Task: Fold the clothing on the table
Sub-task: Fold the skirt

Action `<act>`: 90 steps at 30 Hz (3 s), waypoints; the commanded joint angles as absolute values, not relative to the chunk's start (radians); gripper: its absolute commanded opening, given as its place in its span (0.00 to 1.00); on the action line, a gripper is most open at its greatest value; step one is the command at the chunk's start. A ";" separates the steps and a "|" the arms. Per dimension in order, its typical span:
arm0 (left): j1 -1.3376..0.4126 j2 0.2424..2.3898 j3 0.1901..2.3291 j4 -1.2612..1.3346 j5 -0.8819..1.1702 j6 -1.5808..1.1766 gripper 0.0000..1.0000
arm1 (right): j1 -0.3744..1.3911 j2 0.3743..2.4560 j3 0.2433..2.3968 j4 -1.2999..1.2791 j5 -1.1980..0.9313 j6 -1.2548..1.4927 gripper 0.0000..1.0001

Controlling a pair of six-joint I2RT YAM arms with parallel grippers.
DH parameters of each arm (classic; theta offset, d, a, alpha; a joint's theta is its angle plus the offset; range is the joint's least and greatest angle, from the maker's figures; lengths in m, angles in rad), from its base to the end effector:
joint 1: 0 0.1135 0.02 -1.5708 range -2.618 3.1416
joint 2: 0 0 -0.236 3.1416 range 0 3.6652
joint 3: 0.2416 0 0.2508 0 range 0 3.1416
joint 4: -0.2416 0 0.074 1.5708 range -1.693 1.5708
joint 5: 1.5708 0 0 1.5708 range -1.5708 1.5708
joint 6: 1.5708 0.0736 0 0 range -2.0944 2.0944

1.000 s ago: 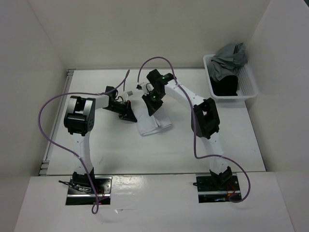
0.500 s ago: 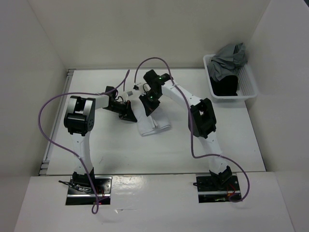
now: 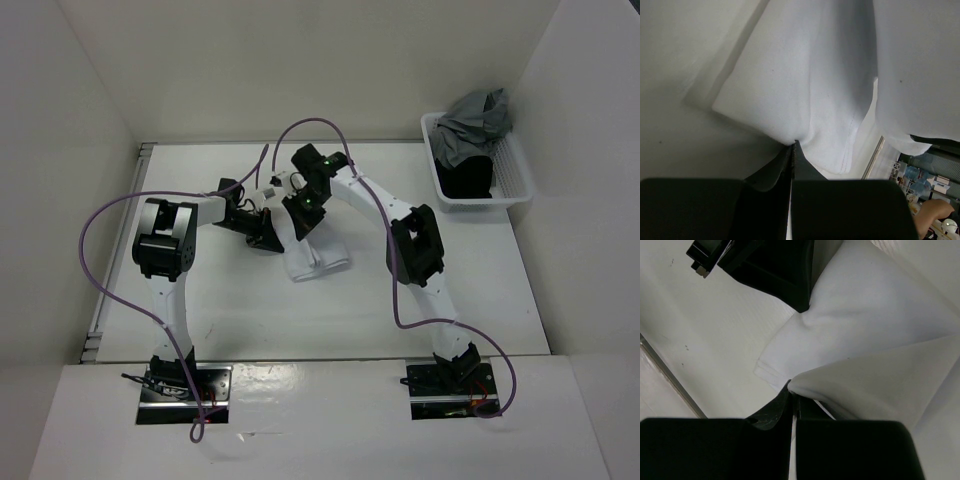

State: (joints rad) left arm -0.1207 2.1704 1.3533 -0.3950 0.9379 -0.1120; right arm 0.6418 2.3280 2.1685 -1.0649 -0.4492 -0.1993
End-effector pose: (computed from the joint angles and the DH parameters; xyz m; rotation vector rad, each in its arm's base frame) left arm 0.3947 -0.1077 0.0618 0.2487 2.5839 -1.3552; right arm 0.3651 0.3128 0.1736 -1.2510 2.5219 0.7349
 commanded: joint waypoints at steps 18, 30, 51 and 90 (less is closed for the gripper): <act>-0.127 2.175 1.347 -0.370 0.884 -0.081 0.00 | 0.649 2.376 2.310 -1.095 -0.517 -0.192 0.26; -0.127 2.175 1.347 -0.379 0.884 -0.081 0.00 | 0.686 2.349 2.299 -1.147 -0.632 -0.274 0.37; -0.063 1.781 1.390 -0.586 0.697 0.031 0.67 | 0.612 1.783 1.771 -1.002 -0.169 -0.308 0.96; -0.092 2.465 1.746 -0.874 1.238 0.400 0.72 | -0.176 1.155 1.134 -0.890 -0.377 -0.327 0.99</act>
State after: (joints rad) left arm -0.0917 2.4268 1.7771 -0.8719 1.2713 0.3168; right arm -0.1711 1.1919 1.1393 -0.9173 -0.3614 -0.3130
